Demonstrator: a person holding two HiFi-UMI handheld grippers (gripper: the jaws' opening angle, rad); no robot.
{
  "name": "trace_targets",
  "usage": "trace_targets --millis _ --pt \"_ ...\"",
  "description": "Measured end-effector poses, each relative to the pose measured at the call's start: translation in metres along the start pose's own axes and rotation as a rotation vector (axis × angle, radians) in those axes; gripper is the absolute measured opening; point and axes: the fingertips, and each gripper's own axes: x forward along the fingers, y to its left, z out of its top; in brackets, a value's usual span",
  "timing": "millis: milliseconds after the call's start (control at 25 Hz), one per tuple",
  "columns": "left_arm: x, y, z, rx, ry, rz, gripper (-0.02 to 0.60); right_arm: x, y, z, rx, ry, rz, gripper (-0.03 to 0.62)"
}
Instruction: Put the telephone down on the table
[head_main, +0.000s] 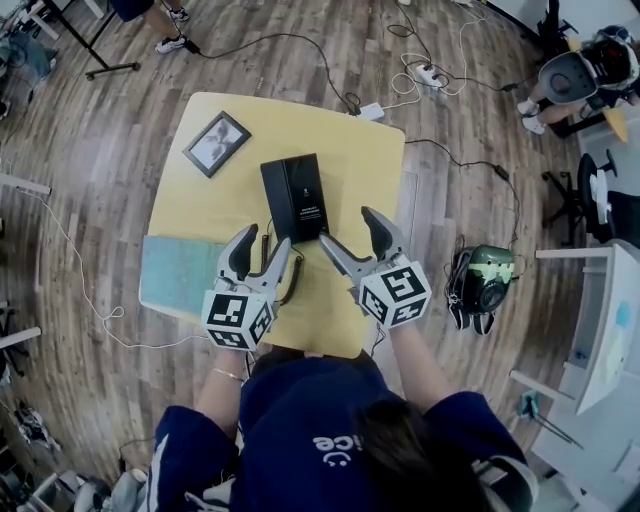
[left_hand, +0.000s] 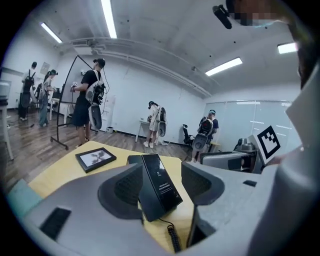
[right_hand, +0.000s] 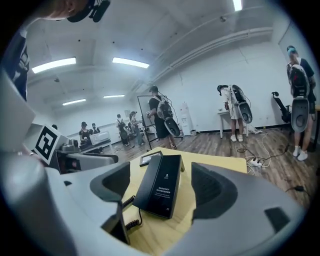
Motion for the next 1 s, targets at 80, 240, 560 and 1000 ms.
trace_targets --millis 80,240,560,1000 --pt "-0.010 -0.007 0.003 0.044 -0.008 0.012 0.238 -0.010 0.005 -0.001 -0.024 -0.001 -0.020 0.390" --pt "-0.029 -0.020 0.006 0.113 -0.030 0.027 0.238 -0.031 0.014 -0.007 -0.028 -0.014 -0.070 0.390" --pt "-0.043 -0.041 -0.006 0.135 -0.032 0.006 0.238 -0.050 0.031 -0.023 -0.009 -0.005 -0.094 0.379" --pt "-0.058 -0.050 0.005 0.148 -0.091 -0.019 0.229 -0.059 0.050 -0.014 -0.081 -0.021 -0.089 0.274"
